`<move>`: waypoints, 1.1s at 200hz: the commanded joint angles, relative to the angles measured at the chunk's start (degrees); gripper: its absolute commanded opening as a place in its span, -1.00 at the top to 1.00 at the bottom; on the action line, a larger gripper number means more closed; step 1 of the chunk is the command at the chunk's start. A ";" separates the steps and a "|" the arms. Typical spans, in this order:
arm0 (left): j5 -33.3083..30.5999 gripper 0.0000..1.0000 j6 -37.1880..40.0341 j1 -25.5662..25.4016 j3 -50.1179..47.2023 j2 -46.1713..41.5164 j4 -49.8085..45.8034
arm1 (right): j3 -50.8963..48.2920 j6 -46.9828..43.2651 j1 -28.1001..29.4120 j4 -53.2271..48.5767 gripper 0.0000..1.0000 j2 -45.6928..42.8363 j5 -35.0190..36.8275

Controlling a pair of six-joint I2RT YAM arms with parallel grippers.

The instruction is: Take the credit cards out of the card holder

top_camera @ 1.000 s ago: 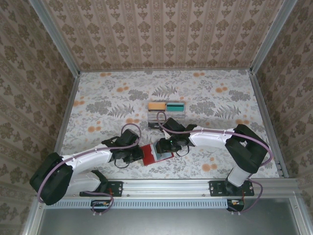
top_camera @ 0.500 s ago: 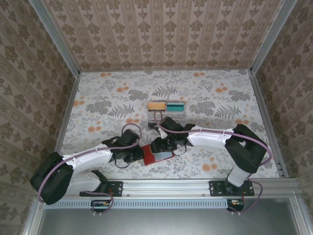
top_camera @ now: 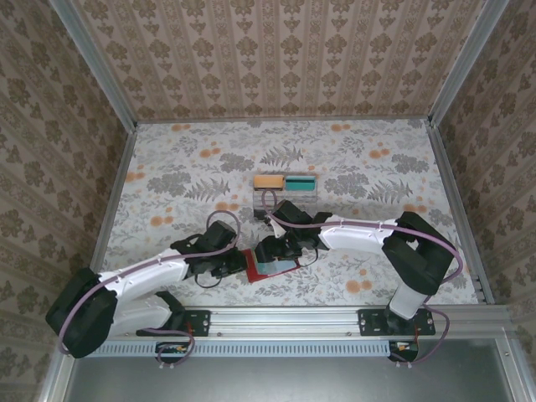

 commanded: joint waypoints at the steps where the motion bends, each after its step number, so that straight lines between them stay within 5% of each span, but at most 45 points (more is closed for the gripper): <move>1: -0.85 0.54 0.67 0.84 0.90 -1.59 -2.93 | 1.18 -0.54 0.34 -0.03 -0.21 0.30 -1.00; 21: -0.93 0.51 1.31 1.57 1.32 -2.92 -4.48 | 1.07 -0.63 0.35 0.24 -0.41 0.24 -1.12; 66: 0.31 0.51 1.95 2.63 0.89 -4.69 -3.14 | 1.08 -1.07 0.35 -0.76 -0.19 0.53 0.25; 155: 3.81 0.43 1.42 1.60 2.83 3.21 6.43 | -0.04 -3.55 0.19 -6.86 -0.19 -5.42 10.92; 220: 4.30 0.50 1.64 -0.22 4.46 8.58 8.35 | -2.13 -2.97 0.07 -6.75 -0.19 -7.34 12.26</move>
